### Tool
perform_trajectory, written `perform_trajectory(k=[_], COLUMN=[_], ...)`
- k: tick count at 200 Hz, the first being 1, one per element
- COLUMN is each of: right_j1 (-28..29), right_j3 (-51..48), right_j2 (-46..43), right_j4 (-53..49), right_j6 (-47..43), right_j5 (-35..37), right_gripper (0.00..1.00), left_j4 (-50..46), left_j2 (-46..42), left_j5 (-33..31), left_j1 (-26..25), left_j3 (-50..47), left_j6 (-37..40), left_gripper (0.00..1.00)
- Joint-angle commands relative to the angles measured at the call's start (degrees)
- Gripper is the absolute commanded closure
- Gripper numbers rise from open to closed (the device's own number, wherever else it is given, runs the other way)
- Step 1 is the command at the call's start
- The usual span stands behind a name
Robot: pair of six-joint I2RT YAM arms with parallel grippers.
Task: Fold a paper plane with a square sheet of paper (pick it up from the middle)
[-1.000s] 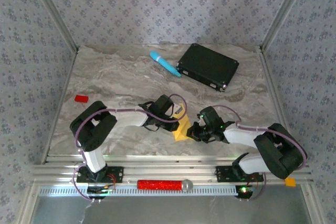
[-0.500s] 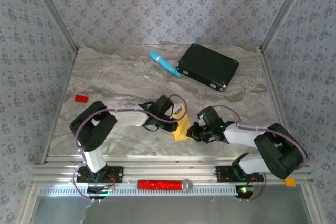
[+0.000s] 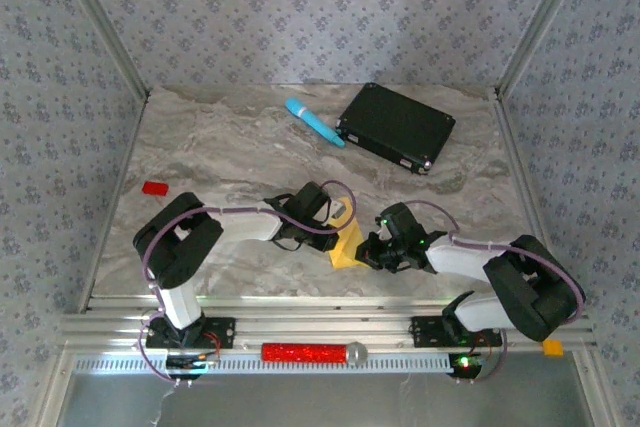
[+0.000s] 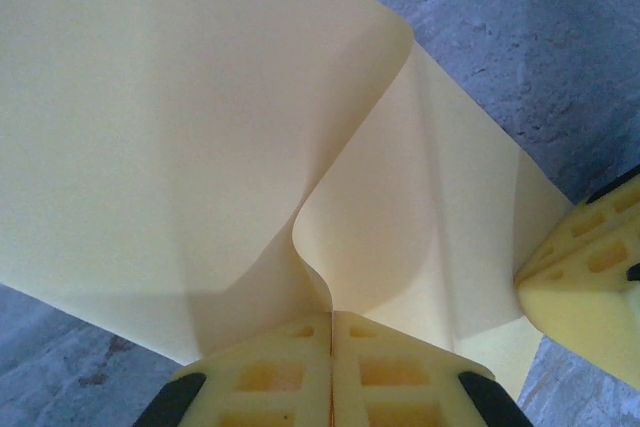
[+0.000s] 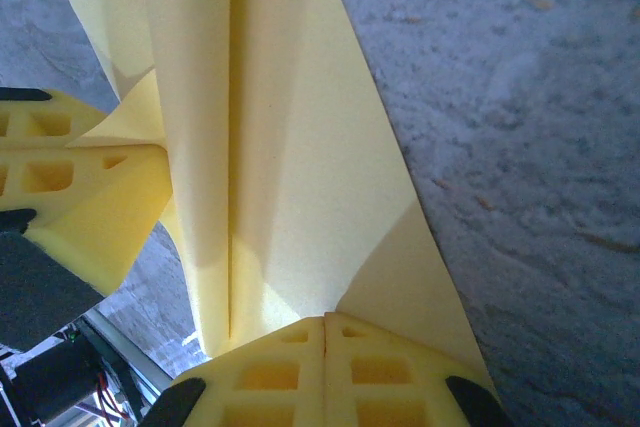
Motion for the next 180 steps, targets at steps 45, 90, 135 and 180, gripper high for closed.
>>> perform_trajectory(k=[45, 90, 135, 180], right_j1=[-0.36, -0.40, -0.42, -0.44], right_j3=[-0.60, -0.65, -0.61, -0.33], right_j2=[0.41, 0.57, 0.57, 0.23], right_j4=[-3.33, -3.10, -3.13, -2.72], right_j6=[-0.98, -0.79, -0.70, -0.52], right_j5=[1.19, 1.21, 1.32, 1.02], right_gripper=[0.96, 0.96, 0.96, 0.95], left_j4=[-1.12, -1.42, -1.43, -1.41], left_j2=[0.90, 1.45, 1.08, 1.37], left_j5=[-1.07, -0.98, -1.41, -1.19], left_j1=[0.40, 0.35, 0.36, 0.43], left_j3=[1.06, 1.46, 0.87, 0.98], left_j6=[1.09, 1.26, 1.16, 0.83], left_gripper=[0.92, 0.92, 0.92, 0.94])
